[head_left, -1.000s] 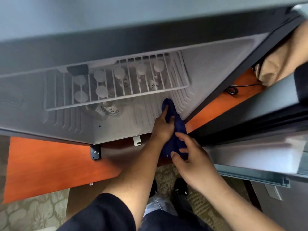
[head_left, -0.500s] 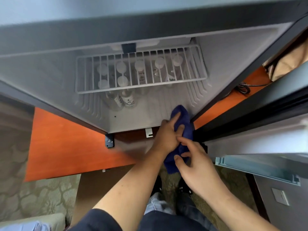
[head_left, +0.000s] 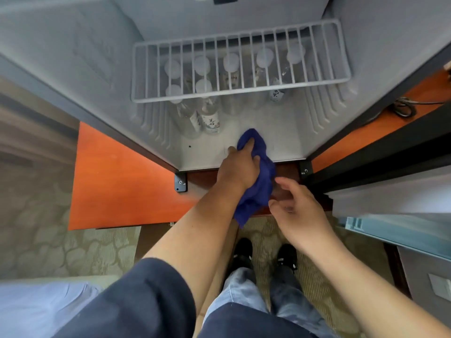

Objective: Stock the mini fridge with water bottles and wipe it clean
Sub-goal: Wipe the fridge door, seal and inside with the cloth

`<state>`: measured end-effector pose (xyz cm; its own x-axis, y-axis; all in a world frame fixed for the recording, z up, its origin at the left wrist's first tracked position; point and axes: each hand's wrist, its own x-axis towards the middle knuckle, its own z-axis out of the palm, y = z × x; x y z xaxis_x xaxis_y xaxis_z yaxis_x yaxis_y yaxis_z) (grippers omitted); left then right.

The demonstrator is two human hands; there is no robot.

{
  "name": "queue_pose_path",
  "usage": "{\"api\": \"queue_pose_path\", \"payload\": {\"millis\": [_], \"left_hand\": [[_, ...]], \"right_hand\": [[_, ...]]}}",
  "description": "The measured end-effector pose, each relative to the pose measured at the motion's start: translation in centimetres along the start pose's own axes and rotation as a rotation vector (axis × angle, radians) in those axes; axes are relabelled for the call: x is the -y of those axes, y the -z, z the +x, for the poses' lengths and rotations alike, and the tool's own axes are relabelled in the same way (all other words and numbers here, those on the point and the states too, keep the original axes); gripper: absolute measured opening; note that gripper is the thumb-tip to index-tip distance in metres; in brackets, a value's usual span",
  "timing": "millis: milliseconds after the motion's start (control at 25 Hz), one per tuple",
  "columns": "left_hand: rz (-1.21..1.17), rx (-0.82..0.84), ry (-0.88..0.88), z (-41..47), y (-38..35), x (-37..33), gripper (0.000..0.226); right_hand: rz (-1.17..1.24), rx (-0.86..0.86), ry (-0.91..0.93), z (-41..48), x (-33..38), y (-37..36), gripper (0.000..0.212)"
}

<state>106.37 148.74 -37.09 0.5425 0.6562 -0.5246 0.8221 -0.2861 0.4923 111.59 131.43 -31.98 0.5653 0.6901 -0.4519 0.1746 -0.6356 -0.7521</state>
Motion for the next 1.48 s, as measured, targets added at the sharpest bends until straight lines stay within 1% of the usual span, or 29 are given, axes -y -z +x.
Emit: {"api": "queue_pose_path", "payload": {"millis": [80, 160, 280, 360, 440, 520, 560, 640, 800, 880, 960, 1040, 1120, 1240, 1320, 1400, 1480], "left_hand": [[0.012, -0.047, 0.050, -1.0, 0.4, 1.7, 0.058], [0.027, -0.138, 0.128, -1.9, 1.2, 3.8, 0.057], [0.012, -0.236, 0.258, -2.6, 2.2, 6.8, 0.059], [-0.060, -0.271, 0.317, -3.0, 2.6, 8.6, 0.061], [-0.161, -0.307, 0.341, -3.0, 2.6, 9.5, 0.062], [-0.256, -0.334, 0.366, -2.1, 2.6, 9.1, 0.060], [-0.294, -0.321, 0.382, -1.5, 2.6, 8.3, 0.059], [-0.317, -0.230, 0.365, -0.6, 2.1, 6.0, 0.058], [-0.259, -0.032, 0.164, 0.5, -0.5, 0.7, 0.062], [-0.236, 0.039, 0.097, 1.1, -1.7, -1.7, 0.062], [-0.208, 0.076, 0.061, 1.3, -2.6, -3.5, 0.063], [-0.191, 0.081, 0.050, 1.0, -3.0, -3.9, 0.063], [-0.204, 0.047, 0.092, 0.3, -2.8, -2.3, 0.064], [-0.232, -0.100, 0.235, -1.5, -1.1, 2.0, 0.065], [-0.237, -0.161, 0.251, -3.0, 0.3, 4.4, 0.065], [-0.278, -0.175, 0.229, -3.9, 1.2, 5.6, 0.066], [-0.443, -0.193, 0.248, -4.3, 1.7, 5.7, 0.068]], "right_hand": [[-0.002, 0.048, -0.022, 1.3, 0.1, -0.6, 0.055], [-0.016, 0.088, -0.019, 2.1, 0.4, -1.6, 0.058], [-0.029, 0.160, -0.008, 2.2, 0.8, -3.6, 0.057], [-0.043, 0.209, 0.000, 1.7, 0.7, -4.7, 0.053], [-0.048, 0.247, -0.015, 1.2, 0.4, -5.2, 0.047], [-0.044, 0.254, -0.027, 0.8, 0.0, -5.2, 0.043], [-0.038, 0.249, -0.031, 0.7, -0.2, -5.1, 0.042], [-0.002, 0.230, -0.041, 0.8, -0.5, -4.5, 0.038], [0.023, 0.167, -0.054, 0.9, -0.8, -2.3, 0.041], [0.022, 0.127, -0.064, 1.0, -1.3, -1.1, 0.041], [0.022, 0.086, -0.085, 1.0, -1.7, -0.2, 0.040], [0.016, 0.063, -0.107, 1.2, -2.0, 0.1, 0.040], [0.019, 0.062, -0.105, 1.3, -1.6, -0.1, 0.046], [0.016, 0.095, -0.031, 1.7, -0.1, -1.4, 0.051], [0.002, 0.159, 0.004, 1.9, 1.4, -2.7, 0.052], [-0.030, 0.203, 0.044, 2.6, 2.4, -4.2, 0.063], [-0.101, 0.259, 0.079, 3.7, 3.4, -5.5, 0.079]]}}
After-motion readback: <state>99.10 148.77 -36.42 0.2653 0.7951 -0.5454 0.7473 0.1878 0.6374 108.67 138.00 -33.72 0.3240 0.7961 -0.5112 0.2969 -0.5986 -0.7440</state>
